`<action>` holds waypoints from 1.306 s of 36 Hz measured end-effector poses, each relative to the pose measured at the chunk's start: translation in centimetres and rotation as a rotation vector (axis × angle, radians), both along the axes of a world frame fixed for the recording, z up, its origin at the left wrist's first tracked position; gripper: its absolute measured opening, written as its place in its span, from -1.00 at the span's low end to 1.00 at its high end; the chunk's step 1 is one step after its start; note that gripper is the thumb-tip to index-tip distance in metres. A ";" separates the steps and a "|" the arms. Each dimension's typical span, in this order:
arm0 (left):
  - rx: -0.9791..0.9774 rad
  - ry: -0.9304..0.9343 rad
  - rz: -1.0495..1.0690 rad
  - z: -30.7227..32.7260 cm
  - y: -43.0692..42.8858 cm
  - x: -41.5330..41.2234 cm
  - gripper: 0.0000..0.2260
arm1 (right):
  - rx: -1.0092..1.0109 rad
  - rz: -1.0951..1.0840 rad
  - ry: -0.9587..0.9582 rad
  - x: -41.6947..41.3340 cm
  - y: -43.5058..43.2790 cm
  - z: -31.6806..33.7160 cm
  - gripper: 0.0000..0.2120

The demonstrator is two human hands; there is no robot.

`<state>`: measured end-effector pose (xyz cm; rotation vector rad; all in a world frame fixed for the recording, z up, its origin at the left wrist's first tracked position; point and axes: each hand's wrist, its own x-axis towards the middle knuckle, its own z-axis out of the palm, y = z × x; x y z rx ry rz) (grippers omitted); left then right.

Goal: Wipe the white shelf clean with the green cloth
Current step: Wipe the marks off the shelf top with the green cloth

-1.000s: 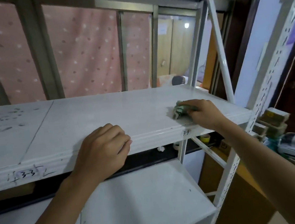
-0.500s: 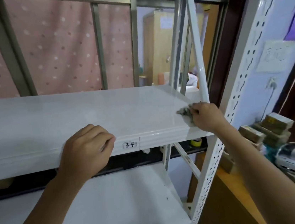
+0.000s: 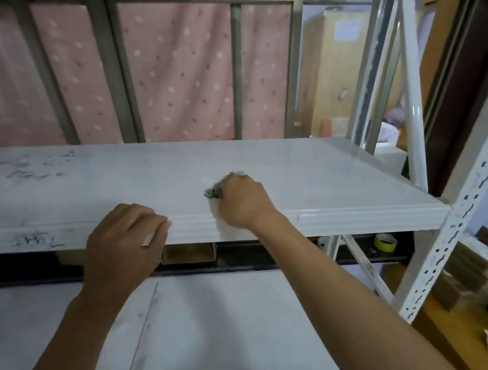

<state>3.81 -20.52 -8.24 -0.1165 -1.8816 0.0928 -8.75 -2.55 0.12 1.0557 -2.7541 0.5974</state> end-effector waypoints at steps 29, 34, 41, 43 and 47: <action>0.146 -0.070 -0.057 0.8 -15.0 6.3 -0.72 | -0.216 0.626 0.225 4.8 -11.1 -0.7 -0.54; 0.033 -0.182 -0.304 2.6 -9.8 2.3 -0.83 | -0.194 0.145 0.353 -2.6 -1.1 0.3 -0.68; 0.127 -0.273 -0.421 2.7 -3.3 -2.9 -0.77 | -0.051 -0.505 0.157 -13.6 11.4 1.6 -0.70; 0.138 -0.287 -0.431 2.6 -2.7 -3.5 -0.78 | -0.060 -0.617 0.065 -16.1 13.8 1.2 -0.70; 0.146 -0.315 -0.414 2.9 -2.5 -3.7 -0.80 | -0.038 -0.732 0.005 -19.8 15.2 0.9 -0.68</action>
